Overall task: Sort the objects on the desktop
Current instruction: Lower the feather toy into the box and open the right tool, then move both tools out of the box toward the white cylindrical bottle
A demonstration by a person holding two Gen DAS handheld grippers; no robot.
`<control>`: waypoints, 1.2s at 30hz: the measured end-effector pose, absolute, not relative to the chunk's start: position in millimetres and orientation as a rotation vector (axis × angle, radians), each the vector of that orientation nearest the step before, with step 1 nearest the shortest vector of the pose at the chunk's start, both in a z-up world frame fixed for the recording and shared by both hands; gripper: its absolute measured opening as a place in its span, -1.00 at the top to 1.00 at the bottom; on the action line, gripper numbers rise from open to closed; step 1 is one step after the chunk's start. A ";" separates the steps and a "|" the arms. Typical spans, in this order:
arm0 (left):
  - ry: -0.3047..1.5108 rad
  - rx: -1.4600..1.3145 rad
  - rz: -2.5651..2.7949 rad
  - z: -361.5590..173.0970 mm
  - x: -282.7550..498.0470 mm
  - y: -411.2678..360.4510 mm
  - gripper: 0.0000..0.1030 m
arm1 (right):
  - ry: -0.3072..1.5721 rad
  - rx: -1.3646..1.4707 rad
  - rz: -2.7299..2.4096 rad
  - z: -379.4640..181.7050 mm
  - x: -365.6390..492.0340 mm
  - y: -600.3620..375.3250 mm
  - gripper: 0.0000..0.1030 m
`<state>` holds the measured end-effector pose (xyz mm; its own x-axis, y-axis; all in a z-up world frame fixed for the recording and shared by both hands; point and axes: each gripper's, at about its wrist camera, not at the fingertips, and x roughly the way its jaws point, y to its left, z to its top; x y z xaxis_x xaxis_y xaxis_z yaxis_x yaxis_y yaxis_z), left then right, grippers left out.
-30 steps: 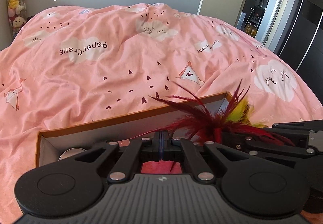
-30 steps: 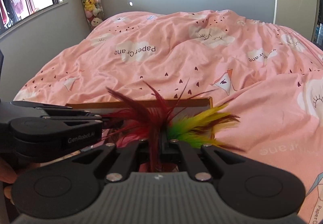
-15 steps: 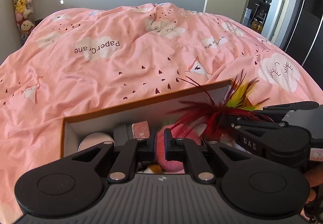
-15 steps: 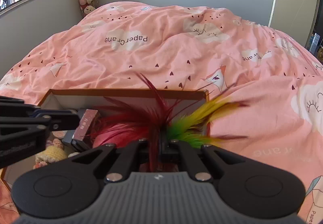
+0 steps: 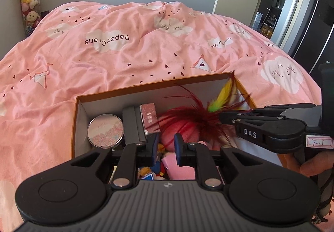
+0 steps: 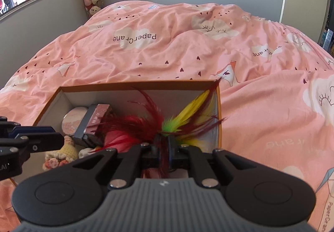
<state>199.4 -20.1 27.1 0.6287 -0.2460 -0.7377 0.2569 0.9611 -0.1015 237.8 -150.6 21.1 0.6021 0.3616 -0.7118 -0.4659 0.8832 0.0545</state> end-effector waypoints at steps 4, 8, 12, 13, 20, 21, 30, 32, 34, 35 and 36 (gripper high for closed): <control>0.840 0.017 -0.288 32.7 186.9 -22.4 0.56 | 0.793 -0.153 0.477 25.9 221.3 -152.7 0.77; 0.839 0.005 -0.293 36.2 175.2 -24.4 0.51 | 0.791 -0.154 0.480 32.5 203.2 -155.4 0.63; 0.835 -0.021 -0.305 38.6 162.6 -24.3 0.48 | 0.788 -0.152 0.484 38.7 185.3 -158.0 0.59; 0.834 -0.029 -0.309 39.1 159.1 -23.8 0.47 | 0.786 -0.152 0.482 40.0 180.4 -158.7 0.55; 0.822 -0.065 -0.339 43.0 130.8 -21.6 0.46 | 0.738 -0.137 0.480 51.6 143.7 -165.8 0.48; 0.820 -0.066 -0.345 43.3 126.7 -21.3 0.46 | 0.732 -0.131 0.483 52.9 138.1 -167.2 0.48; 0.854 -0.022 -0.360 31.7 86.8 -21.2 0.44 | 0.685 -0.121 0.497 50.6 74.7 -180.4 0.36; 0.876 -0.001 -0.363 22.7 77.6 -21.4 0.44 | 0.698 -0.118 0.489 44.6 61.6 -183.1 0.36; 0.905 0.029 -0.364 13.8 69.7 -22.7 0.44 | 0.715 -0.115 0.485 36.6 50.4 -185.1 0.36; 0.921 0.046 -0.362 9.3 65.9 -23.4 0.44 | 0.729 -0.115 0.481 31.1 45.2 -185.6 0.36; 0.937 0.063 -0.364 4.6 62.9 -23.8 0.44 | 0.745 -0.118 0.478 25.2 40.9 -185.8 0.36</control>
<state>62.9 -23.8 4.6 0.5361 -0.2780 -0.7971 0.3326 0.9374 -0.1033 40.9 -185.8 25.2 0.6336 0.3763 -0.6760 -0.4584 0.8865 0.0638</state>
